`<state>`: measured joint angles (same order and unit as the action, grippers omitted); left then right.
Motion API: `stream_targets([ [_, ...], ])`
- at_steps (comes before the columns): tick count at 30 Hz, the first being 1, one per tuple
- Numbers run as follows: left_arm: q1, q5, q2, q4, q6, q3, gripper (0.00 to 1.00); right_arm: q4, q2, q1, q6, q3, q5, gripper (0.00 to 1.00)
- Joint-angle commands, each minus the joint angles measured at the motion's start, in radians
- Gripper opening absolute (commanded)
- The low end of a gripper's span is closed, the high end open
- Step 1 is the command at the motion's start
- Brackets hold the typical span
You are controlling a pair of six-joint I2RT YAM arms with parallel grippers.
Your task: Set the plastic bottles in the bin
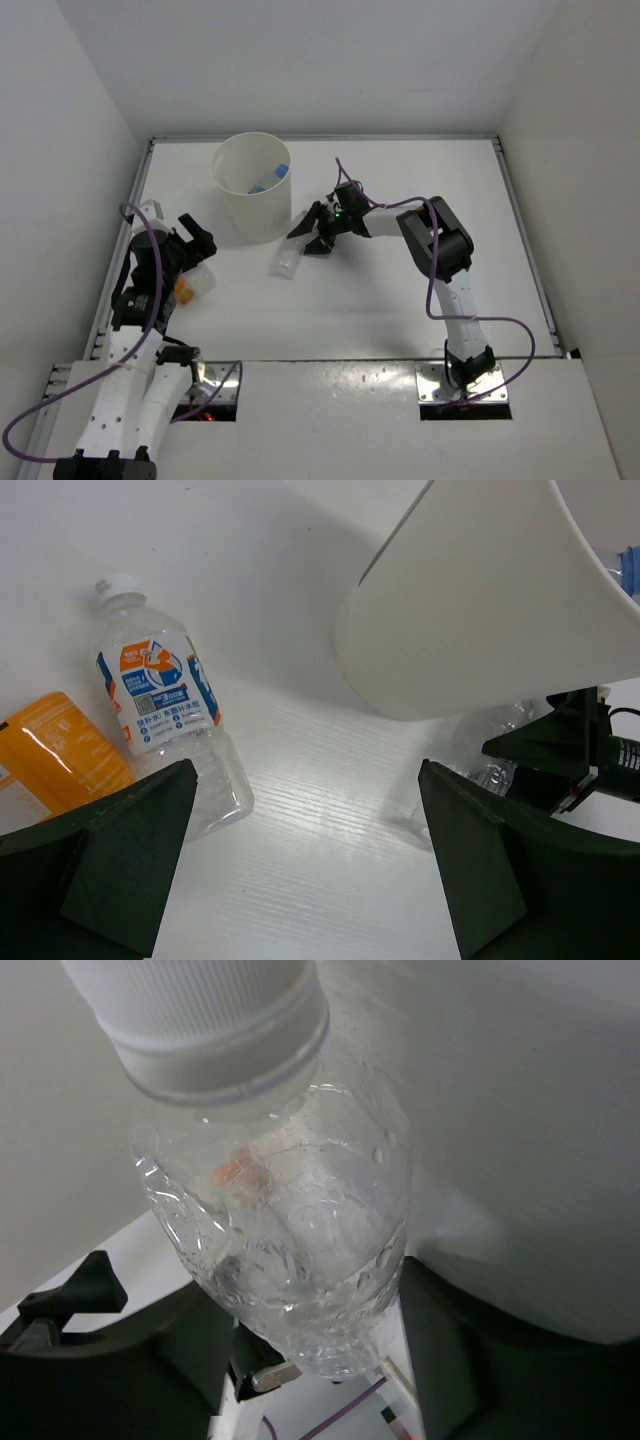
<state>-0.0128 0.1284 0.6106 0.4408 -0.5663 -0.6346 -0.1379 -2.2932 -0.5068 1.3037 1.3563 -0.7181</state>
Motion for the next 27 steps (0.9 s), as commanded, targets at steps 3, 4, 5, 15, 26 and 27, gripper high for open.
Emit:
stream_targets([
  [3, -0.009, 0.019, -0.020, -0.004, -0.012, -0.002, 1.00, 0.073, -0.055, -0.002, 0.005, -0.060, 0.091, 0.49],
  [4, -0.009, 0.019, -0.020, -0.004, -0.012, -0.002, 1.00, 0.073, -0.055, 0.007, 0.005, -0.060, 0.091, 0.41],
  [5, -0.009, 0.028, -0.020, -0.004, -0.012, -0.002, 1.00, 0.061, -0.039, 0.016, 0.005, -0.084, 0.091, 0.33],
  [15, -0.009, 0.048, -0.002, 0.016, -0.032, -0.002, 1.00, 0.084, 0.152, 0.094, -0.036, -0.142, 0.161, 0.02],
  [26, -0.009, 0.103, 0.051, 0.053, -0.075, -0.011, 1.00, 0.052, 0.327, 0.197, -0.075, -0.132, 0.232, 0.00],
  [27, -0.009, 0.103, 0.064, 0.065, -0.087, -0.011, 1.00, 0.052, 0.340, 0.208, -0.075, -0.117, 0.244, 0.00],
])
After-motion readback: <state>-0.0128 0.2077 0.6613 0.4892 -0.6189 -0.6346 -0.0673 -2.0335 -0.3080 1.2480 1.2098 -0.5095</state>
